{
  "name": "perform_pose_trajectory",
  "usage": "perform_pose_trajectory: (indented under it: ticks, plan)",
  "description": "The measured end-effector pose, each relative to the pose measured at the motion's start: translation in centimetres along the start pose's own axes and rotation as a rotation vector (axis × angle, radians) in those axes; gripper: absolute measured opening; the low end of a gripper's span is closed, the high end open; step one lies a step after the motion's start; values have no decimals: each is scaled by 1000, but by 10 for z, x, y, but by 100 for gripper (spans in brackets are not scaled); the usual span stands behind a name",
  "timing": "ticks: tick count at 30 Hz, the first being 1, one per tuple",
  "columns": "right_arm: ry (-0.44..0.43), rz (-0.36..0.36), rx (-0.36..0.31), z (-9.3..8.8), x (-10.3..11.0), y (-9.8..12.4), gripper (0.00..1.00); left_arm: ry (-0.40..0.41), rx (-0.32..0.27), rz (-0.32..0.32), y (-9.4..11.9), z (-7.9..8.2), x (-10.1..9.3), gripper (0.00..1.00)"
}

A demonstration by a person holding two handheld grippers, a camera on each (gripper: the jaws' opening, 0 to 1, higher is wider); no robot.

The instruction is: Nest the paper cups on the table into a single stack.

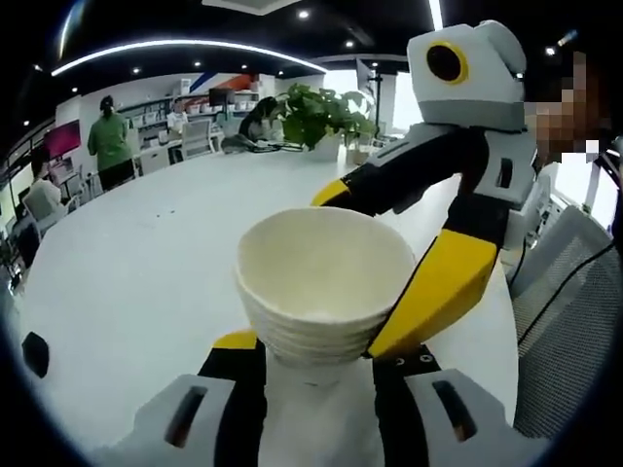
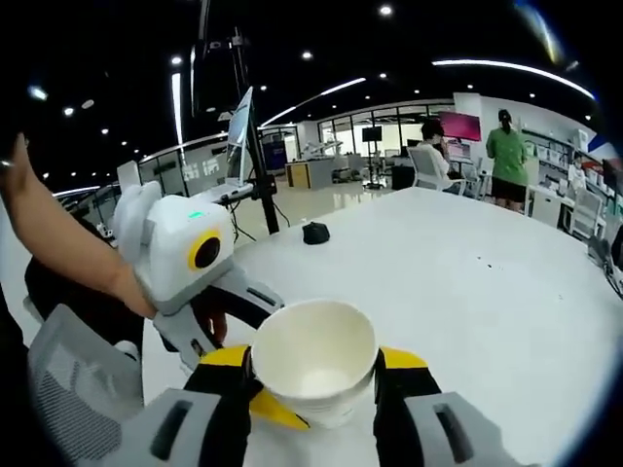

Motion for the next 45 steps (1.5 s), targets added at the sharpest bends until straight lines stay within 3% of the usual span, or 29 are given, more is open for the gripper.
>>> perform_pose_trajectory:
  ticks: [13,18,23,28,32,36,40,42,45]
  plan:
    - [35,-48,-31,-8,3,30,62,44,-48,41,36,1,-10,50]
    - [77,-85,-42,-22,5,46,70,49,-79,65,55,-1,-17,54]
    - [36,-132,-77,-35,4,63,73,64,-109,90,72,-1,-26,58]
    - [39,-167,-108,-46,5,82,84,51,-115,116,90,-8,-37,62]
    - [-5,-194,-146,-54,3,99,92,106,-174,154,105,-7,-40,71]
    - [-27,-197,-152,-64,5,107,100,134,-202,135,110,-10,-50,79]
    - [-10,-209,-128,-74,7,109,100,145,-223,122,112,-11,-60,85]
    - [-21,-208,-126,-79,8,112,100,131,-216,123,113,-12,-64,89]
    - [-56,-198,-131,-84,11,114,100,137,-252,137,120,-11,-67,94]
Point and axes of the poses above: the point that each gripper's makers call its tool centre point, and the gripper's own axes: y roughly backward along the fingers, x roughly to its left, z roughly out of its top, the point moved 2 cm from there along y, roughly backward along the fingers, and after that the axes turned 7 degrees about x, right-handed, at the moved point
